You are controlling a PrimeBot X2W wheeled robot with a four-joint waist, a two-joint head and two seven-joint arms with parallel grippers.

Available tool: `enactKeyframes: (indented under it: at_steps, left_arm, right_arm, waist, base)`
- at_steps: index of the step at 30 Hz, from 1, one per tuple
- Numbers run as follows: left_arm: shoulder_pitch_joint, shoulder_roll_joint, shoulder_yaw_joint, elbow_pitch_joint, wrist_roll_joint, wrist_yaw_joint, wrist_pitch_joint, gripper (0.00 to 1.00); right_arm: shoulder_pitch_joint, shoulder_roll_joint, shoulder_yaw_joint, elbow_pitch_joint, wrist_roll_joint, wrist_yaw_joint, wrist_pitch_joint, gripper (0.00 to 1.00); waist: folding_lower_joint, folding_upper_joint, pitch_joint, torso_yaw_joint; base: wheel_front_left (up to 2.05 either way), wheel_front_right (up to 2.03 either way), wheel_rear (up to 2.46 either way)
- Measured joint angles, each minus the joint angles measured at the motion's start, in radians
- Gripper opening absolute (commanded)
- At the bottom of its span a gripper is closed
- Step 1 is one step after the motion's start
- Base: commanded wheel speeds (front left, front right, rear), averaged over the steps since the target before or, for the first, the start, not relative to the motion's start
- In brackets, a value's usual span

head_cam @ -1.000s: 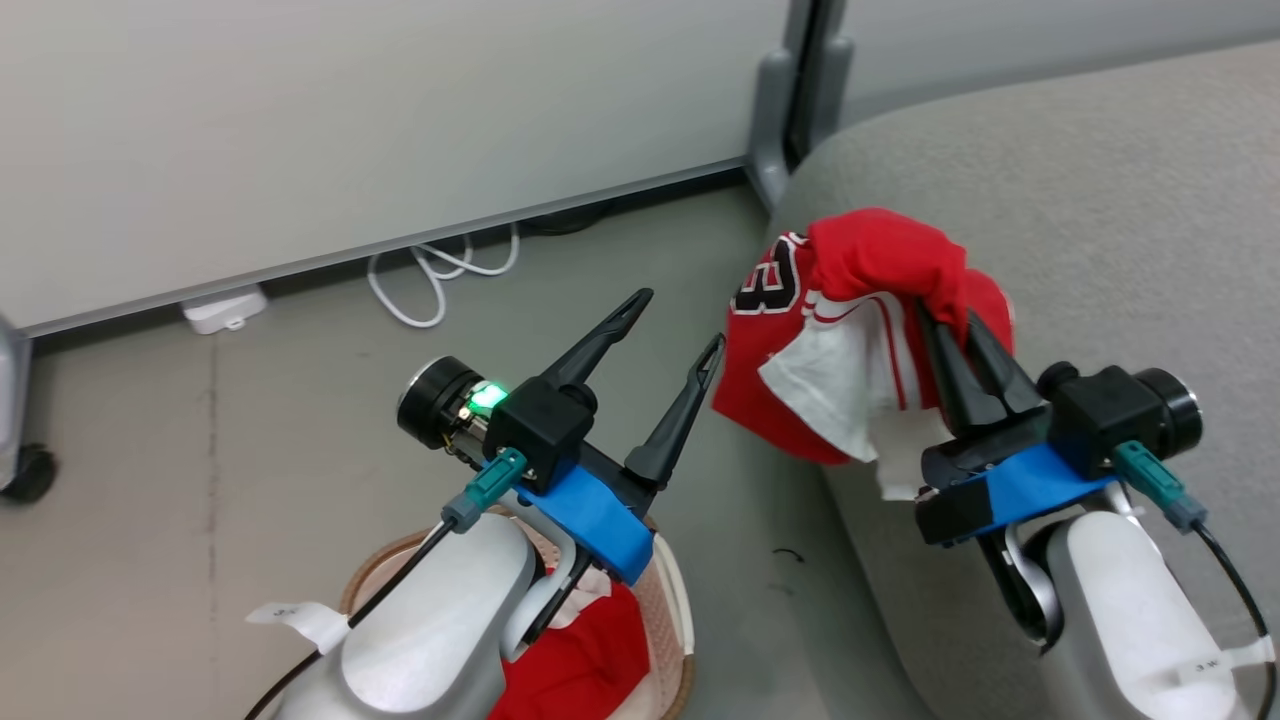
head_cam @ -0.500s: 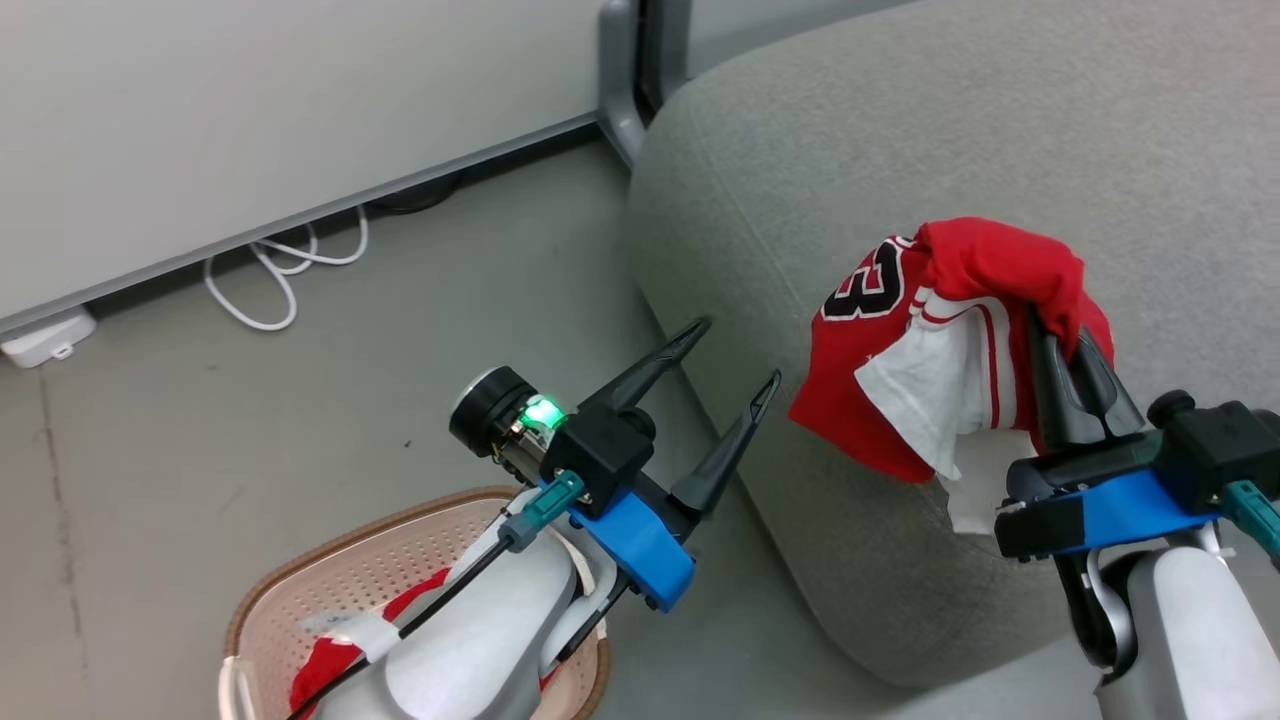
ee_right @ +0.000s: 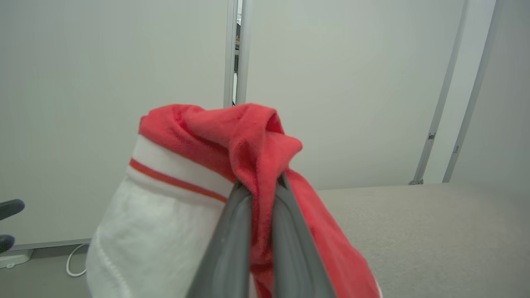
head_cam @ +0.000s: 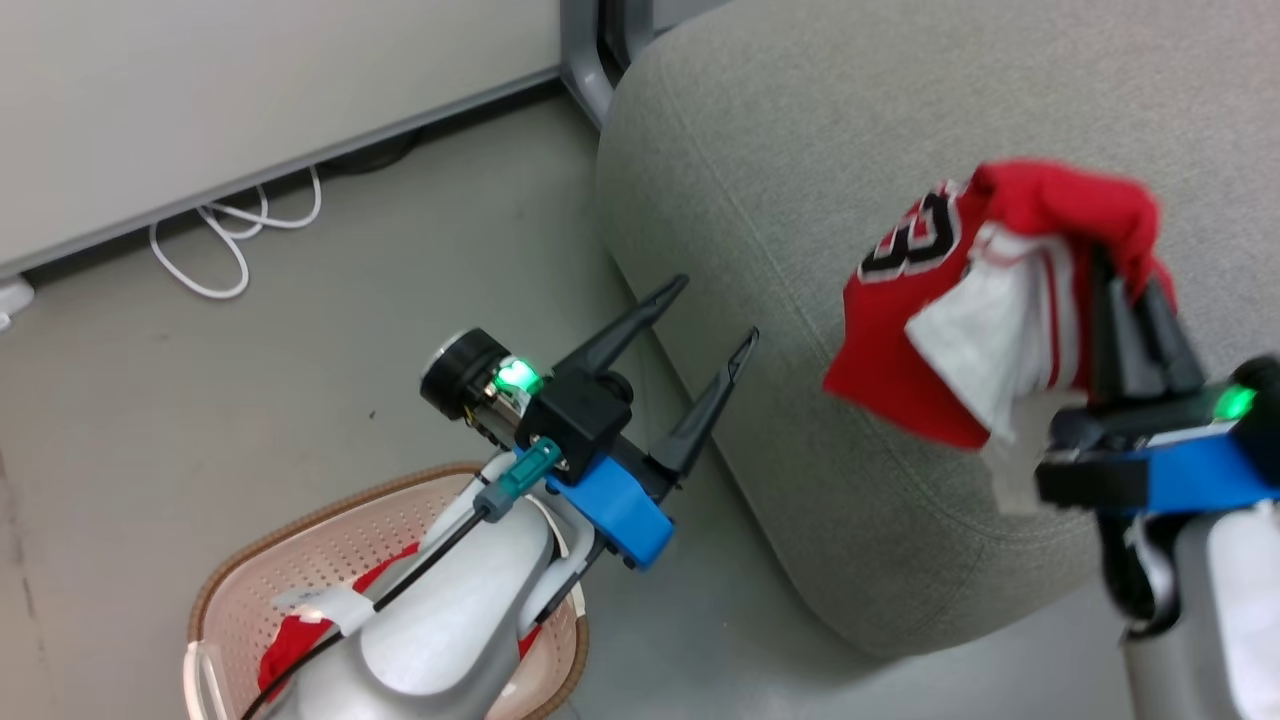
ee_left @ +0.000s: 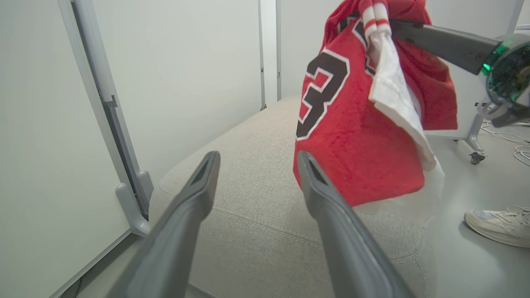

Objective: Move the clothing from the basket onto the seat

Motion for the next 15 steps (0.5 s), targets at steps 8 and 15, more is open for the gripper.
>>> enactKeyframes:
  at_steps: [8, 15]
  left_arm:
    - [-0.090, 0.032, 0.012, -0.012, 0.041, 0.012, 0.008, 1.00]
    - [-0.174, 0.053, 0.009, -0.042, 0.075, 0.019, 0.034, 1.00]
  right_arm:
    - [-0.240, -0.056, -0.117, -0.025, 0.039, 0.000, 0.000, 0.00]
    - [-0.478, -0.162, -0.232, 0.005, 0.051, 0.000, 0.000, 0.00]
  waist:
    - [0.0001, 0.0000, 0.120, 0.016]
    - [0.0001, 0.0000, 0.268, 0.039]
  base:
    - [0.00, 0.00, 0.00]
    - [0.00, 0.00, 0.00]
